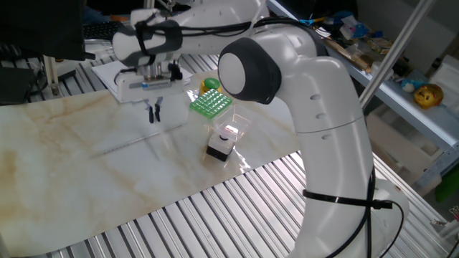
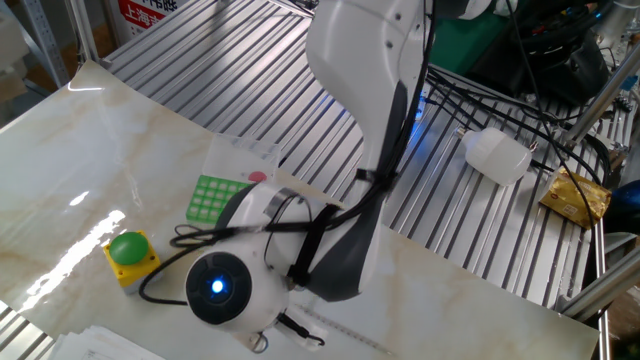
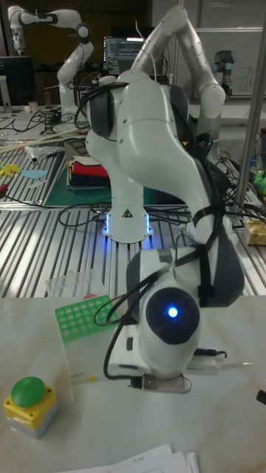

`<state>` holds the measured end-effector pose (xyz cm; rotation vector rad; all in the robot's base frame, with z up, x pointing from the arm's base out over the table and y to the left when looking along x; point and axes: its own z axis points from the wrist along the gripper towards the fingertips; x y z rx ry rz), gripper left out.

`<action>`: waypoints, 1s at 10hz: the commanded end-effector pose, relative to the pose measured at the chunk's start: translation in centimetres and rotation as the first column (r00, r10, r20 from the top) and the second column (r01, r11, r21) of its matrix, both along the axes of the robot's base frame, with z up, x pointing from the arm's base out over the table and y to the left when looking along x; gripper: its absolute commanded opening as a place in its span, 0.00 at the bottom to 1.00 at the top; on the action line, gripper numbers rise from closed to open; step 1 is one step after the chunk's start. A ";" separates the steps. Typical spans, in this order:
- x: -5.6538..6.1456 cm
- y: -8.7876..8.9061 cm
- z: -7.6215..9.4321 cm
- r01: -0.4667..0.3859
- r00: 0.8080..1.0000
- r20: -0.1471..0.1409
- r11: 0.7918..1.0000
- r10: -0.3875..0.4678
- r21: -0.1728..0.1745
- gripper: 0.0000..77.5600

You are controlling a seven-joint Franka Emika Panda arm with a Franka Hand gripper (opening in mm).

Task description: Insert a large pipette tip into the holder for large pipette tips

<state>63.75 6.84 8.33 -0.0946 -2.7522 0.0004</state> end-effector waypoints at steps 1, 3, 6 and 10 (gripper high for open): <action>0.2 0.3 5.0 0.031 0.999 0.021 0.998 -0.029 -0.052 0.01; 0.0 0.2 6.1 0.038 0.998 0.045 0.998 -0.035 -0.056 0.01; -0.3 -0.1 8.0 0.058 0.994 0.101 0.997 -0.052 -0.059 0.01; -0.6 -1.0 11.2 0.088 0.988 0.134 0.993 -0.077 -0.075 0.01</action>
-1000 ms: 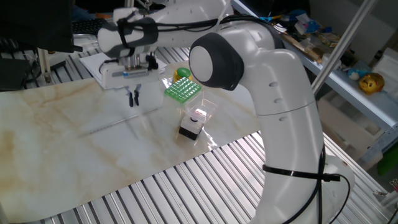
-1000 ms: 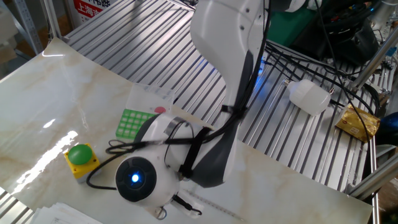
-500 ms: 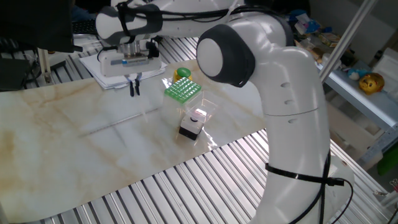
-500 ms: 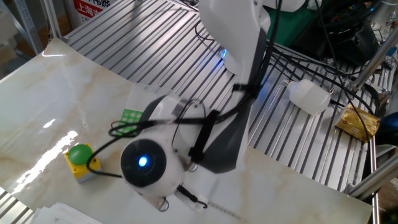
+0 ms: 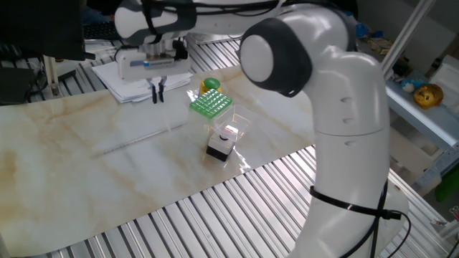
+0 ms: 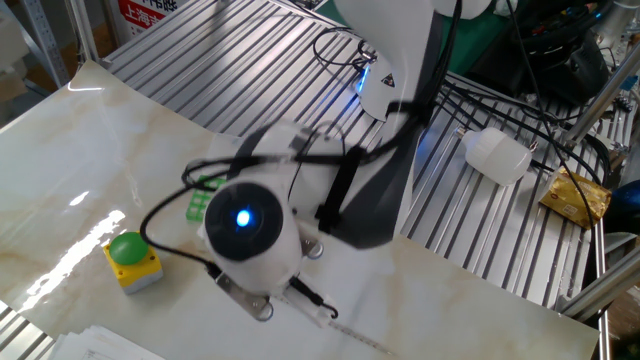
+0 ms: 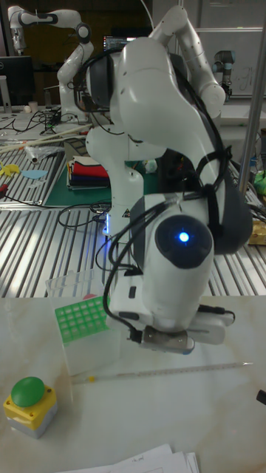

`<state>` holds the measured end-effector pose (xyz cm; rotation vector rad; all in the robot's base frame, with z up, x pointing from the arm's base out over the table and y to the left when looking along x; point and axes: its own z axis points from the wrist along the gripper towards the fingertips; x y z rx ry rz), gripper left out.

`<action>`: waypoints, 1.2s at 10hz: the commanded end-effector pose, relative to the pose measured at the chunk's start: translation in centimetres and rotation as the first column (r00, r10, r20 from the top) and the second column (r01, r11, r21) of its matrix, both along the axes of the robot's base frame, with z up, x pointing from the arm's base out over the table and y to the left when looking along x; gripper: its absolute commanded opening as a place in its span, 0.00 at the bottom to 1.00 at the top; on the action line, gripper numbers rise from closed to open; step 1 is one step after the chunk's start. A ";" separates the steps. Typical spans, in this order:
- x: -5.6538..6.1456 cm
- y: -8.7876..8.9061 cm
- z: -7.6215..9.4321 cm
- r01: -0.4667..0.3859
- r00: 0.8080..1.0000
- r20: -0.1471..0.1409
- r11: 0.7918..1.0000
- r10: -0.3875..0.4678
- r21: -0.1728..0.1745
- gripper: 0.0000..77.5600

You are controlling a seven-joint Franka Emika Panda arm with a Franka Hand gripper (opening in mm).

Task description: Insert a large pipette tip into the holder for large pipette tips

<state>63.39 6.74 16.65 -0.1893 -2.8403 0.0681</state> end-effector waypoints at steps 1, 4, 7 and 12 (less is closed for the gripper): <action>-0.3 -1.2 3.9 0.040 0.998 0.052 0.999 -0.039 -0.022 0.01; 0.0 -2.5 6.8 0.069 0.995 0.076 0.997 -0.067 -0.029 0.01; 0.0 -3.7 8.8 0.098 0.990 0.105 0.995 -0.094 -0.032 0.01; 0.5 -6.7 12.7 0.145 0.975 0.174 0.989 -0.138 -0.028 0.01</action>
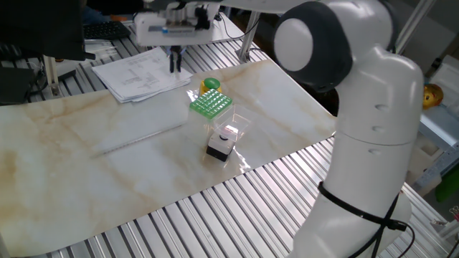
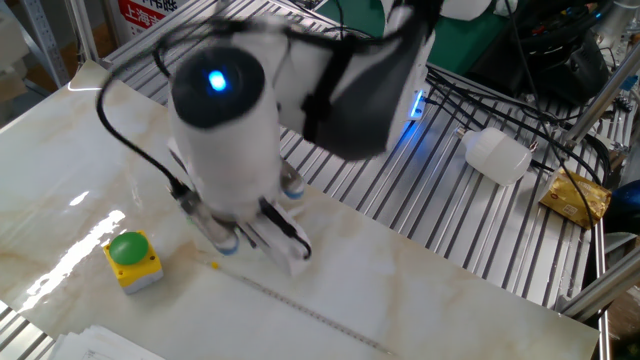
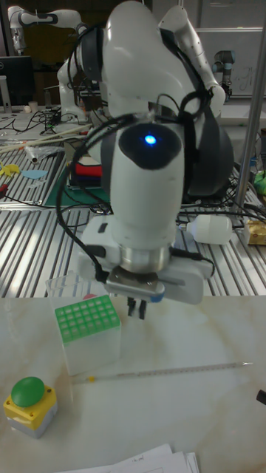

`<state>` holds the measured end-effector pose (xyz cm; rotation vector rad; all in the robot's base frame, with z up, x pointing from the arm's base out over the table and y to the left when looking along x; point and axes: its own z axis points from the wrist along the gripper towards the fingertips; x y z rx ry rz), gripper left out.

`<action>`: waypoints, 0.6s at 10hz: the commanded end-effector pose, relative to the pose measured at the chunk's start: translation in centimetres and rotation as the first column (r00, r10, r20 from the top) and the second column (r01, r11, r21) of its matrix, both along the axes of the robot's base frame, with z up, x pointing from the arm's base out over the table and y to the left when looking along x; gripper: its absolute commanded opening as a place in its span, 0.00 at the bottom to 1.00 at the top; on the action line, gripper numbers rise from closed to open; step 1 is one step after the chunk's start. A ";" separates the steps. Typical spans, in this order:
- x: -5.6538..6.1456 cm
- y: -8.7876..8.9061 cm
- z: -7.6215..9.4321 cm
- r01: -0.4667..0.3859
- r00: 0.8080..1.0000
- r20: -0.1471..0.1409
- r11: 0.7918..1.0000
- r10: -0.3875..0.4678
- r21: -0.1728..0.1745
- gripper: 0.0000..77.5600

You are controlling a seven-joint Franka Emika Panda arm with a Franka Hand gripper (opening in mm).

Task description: Insert a large pipette tip into the holder for large pipette tips

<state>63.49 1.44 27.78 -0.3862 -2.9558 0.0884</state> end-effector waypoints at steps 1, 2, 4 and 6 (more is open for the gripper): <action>0.6 -2.0 2.2 0.026 0.998 0.052 1.000 -0.025 -0.003 0.01; 0.7 -2.6 2.7 0.030 0.997 0.071 1.000 -0.029 -0.004 0.01; 1.1 -3.8 3.8 0.031 0.994 0.101 1.000 -0.030 -0.005 0.01; 1.6 -5.1 4.8 0.033 0.990 0.137 0.999 -0.032 -0.006 0.01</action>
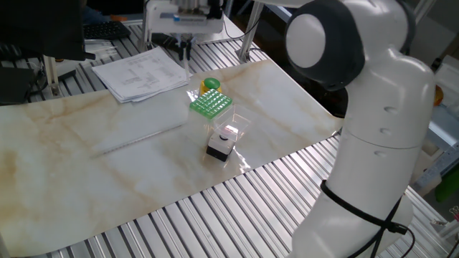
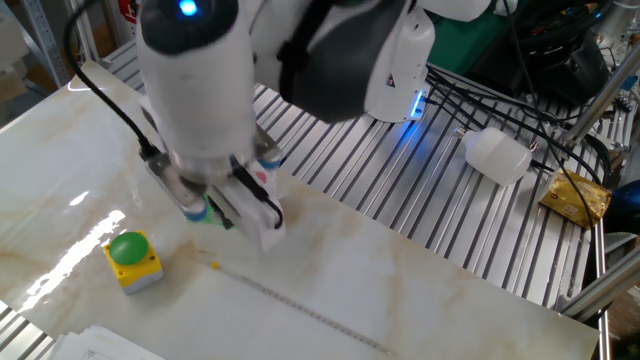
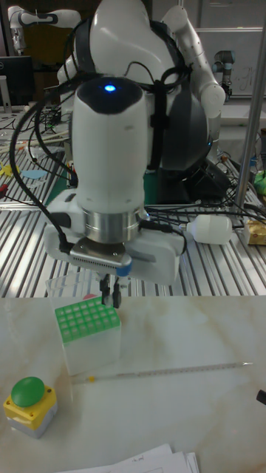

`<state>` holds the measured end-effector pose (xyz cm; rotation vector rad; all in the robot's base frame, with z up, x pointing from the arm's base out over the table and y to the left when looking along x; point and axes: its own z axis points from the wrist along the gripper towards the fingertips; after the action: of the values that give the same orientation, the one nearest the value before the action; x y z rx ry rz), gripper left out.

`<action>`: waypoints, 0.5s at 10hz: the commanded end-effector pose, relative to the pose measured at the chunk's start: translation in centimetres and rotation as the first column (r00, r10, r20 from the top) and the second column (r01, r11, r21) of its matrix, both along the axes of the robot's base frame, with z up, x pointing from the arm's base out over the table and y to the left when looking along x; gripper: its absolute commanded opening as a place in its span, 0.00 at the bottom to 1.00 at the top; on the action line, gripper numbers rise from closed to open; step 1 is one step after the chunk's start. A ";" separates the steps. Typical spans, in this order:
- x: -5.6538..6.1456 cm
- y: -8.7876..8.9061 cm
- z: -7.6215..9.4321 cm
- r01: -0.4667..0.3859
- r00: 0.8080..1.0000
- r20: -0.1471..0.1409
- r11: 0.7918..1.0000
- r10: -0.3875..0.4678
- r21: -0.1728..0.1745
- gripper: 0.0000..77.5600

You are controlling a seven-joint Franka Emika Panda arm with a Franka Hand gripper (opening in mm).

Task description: Insert a large pipette tip into the holder for large pipette tips

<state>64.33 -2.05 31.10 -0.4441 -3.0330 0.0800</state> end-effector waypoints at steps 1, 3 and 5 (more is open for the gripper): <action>0.9 -2.2 1.9 0.000 0.998 0.067 1.000 0.000 -0.004 0.01; 1.2 -3.3 2.6 -0.021 0.996 0.087 1.000 0.022 -0.007 0.01; 1.4 -3.8 2.8 -0.030 0.993 0.114 0.999 0.031 -0.012 0.01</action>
<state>65.41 -5.25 33.37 -0.4316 -3.1186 0.0740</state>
